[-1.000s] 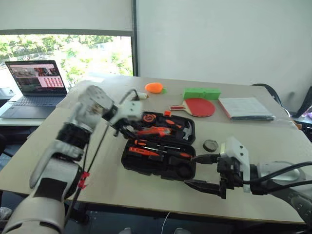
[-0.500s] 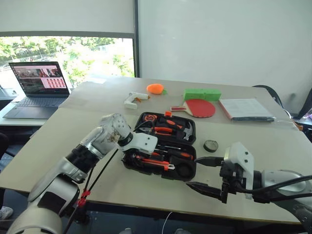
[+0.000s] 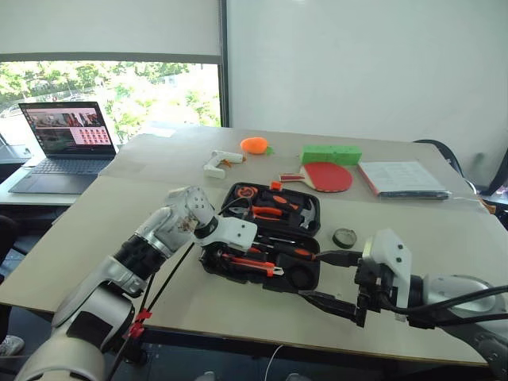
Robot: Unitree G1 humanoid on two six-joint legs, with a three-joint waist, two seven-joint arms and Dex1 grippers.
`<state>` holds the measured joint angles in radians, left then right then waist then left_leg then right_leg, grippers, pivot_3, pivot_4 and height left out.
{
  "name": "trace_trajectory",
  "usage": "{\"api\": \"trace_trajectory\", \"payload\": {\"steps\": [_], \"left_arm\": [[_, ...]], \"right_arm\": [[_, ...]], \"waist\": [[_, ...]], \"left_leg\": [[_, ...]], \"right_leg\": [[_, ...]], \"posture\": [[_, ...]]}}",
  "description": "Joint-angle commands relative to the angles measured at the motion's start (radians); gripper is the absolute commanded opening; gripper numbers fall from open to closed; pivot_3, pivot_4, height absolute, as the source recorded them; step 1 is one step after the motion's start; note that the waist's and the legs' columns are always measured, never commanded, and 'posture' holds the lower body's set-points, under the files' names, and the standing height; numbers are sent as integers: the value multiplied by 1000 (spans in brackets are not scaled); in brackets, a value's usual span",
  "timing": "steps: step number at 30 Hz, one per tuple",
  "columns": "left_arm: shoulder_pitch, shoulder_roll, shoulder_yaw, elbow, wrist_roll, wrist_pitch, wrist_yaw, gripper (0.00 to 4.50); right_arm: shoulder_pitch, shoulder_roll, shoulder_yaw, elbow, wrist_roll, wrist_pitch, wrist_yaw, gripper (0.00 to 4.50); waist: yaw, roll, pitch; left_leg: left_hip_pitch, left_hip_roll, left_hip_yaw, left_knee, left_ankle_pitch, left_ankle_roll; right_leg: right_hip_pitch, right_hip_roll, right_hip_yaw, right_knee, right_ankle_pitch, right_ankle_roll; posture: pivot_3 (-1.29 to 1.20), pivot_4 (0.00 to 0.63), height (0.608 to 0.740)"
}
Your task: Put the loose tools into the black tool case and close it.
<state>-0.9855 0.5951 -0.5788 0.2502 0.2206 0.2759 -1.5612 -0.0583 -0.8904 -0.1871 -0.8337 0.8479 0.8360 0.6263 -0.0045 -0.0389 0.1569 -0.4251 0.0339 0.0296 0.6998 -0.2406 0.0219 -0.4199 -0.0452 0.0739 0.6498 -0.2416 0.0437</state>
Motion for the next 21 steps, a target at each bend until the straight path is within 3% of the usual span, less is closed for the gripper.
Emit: {"api": "trace_trajectory", "payload": {"steps": [1, 3, 10, 13, 21], "left_arm": [[-60, 36, 55, -73, -105, 98, -52, 3722], [-85, 67, 53, -96, -161, 133, -53, 4381], [-121, 90, 34, -81, -212, 120, -53, 4454], [-103, 78, 21, -66, -203, 86, -50, 3728], [-54, 63, -9, -69, -165, 49, -49, 737]], "right_arm": [[-10, 8, 3, -2, 3, -13, -3, 4500], [-11, 10, 6, 4, 1, -17, -2, 4500], [-22, 19, 20, 17, -7, -22, 2, 4500], [-26, 20, 20, 17, -5, -21, 2, 4500], [-16, 18, 7, 4, 7, -12, -3, 4500]], "waist": [[-2, 0, 0], [-6, 0, 0], [-8, 0, 0], [-7, 0, 0], [-8, 0, 0]], "left_leg": [[-1, 0, 0, 0, 0, 0], [-2, 0, 0, -1, 0, 0], [0, 0, -1, -1, 0, 0], [-1, 0, 0, -1, 0, 0], [-1, 0, 0, -1, 0, 0]], "right_leg": [[-1, 0, 0, 0, 0, 0], [-2, 0, 0, 0, 0, 0], [-1, 0, 0, 0, 0, 0], [-1, 0, 0, 0, 0, 0], [-2, 0, 0, -1, 0, 0]], "posture": [[0, 150, 736], [0, 150, 736], [0, 150, 736], [0, 150, 736], [0, 150, 736]]}}
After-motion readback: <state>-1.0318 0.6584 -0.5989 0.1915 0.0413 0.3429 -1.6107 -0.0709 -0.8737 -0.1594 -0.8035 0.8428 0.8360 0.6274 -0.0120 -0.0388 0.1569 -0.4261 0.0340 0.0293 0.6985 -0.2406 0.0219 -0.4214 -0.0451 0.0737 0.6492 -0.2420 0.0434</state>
